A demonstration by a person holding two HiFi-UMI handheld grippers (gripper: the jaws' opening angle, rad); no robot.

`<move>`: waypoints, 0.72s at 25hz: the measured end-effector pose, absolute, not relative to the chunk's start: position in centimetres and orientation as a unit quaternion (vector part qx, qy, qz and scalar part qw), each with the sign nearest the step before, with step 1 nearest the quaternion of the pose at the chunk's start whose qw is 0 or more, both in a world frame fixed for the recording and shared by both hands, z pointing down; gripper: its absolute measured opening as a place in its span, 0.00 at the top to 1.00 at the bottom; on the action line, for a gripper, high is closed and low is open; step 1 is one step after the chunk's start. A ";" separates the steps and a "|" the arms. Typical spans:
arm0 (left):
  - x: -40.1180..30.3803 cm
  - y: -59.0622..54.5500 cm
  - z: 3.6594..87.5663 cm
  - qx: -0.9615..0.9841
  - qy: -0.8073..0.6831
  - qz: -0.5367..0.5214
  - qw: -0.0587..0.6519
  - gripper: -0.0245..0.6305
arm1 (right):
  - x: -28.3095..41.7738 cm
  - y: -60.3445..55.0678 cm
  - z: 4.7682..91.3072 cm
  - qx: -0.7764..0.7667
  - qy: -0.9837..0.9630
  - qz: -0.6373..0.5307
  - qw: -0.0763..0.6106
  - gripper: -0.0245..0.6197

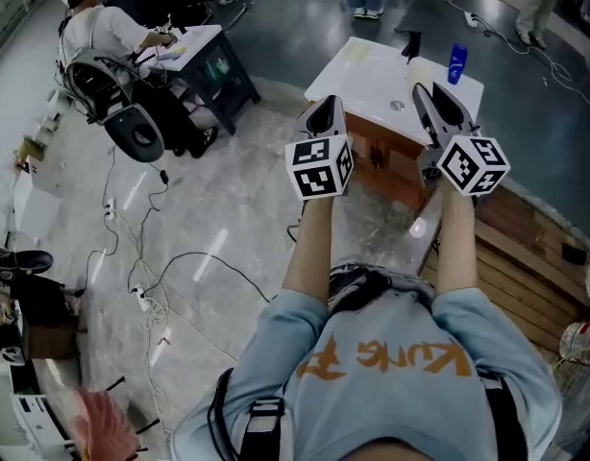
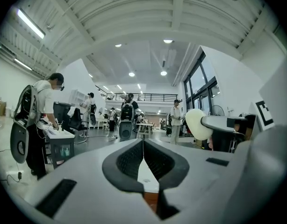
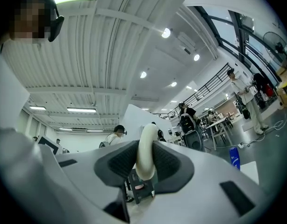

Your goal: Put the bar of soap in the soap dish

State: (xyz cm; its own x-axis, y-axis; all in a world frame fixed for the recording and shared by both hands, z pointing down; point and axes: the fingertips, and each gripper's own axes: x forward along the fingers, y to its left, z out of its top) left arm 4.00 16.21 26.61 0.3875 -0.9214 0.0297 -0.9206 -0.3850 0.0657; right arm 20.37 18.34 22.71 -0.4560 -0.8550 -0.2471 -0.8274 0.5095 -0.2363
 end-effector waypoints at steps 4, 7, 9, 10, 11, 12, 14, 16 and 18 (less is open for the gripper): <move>3.2 16.0 26.6 0.827 -0.561 -0.004 0.032 0.93 | 20.2 17.9 22.1 -0.485 0.854 -0.040 0.182 0.77; 2.8 15.7 26.4 0.823 -0.568 -0.004 0.031 0.93 | 20.0 17.6 21.9 -0.478 0.858 -0.039 0.183 0.77; 2.4 15.4 26.4 0.820 -0.571 -0.004 0.032 0.93 | 19.5 17.4 21.9 -0.472 0.862 -0.039 0.181 0.77; 2.3 15.2 26.3 0.820 -0.571 -0.002 0.031 0.93 | 19.3 17.2 21.8 -0.470 0.863 -0.038 0.182 0.77; 2.3 14.9 26.2 0.822 -0.569 0.000 0.029 0.93 | 19.3 17.0 21.8 -0.471 0.862 -0.038 0.185 0.77; 2.2 14.5 26.1 0.823 -0.567 0.002 0.026 0.93 | 19.5 16.7 21.7 -0.473 0.860 -0.037 0.188 0.77; 2.2 13.6 26.1 0.826 -0.562 0.001 0.026 0.93 | 19.8 16.1 21.6 -0.479 0.856 -0.037 0.190 0.77; 2.2 12.5 26.5 0.828 -0.559 -0.006 0.035 0.93 | 20.0 15.5 21.7 -0.484 0.855 -0.034 0.185 0.77; 2.3 11.0 27.1 0.831 -0.555 -0.012 0.044 0.93 | 20.2 14.5 22.1 -0.490 0.853 -0.031 0.178 0.77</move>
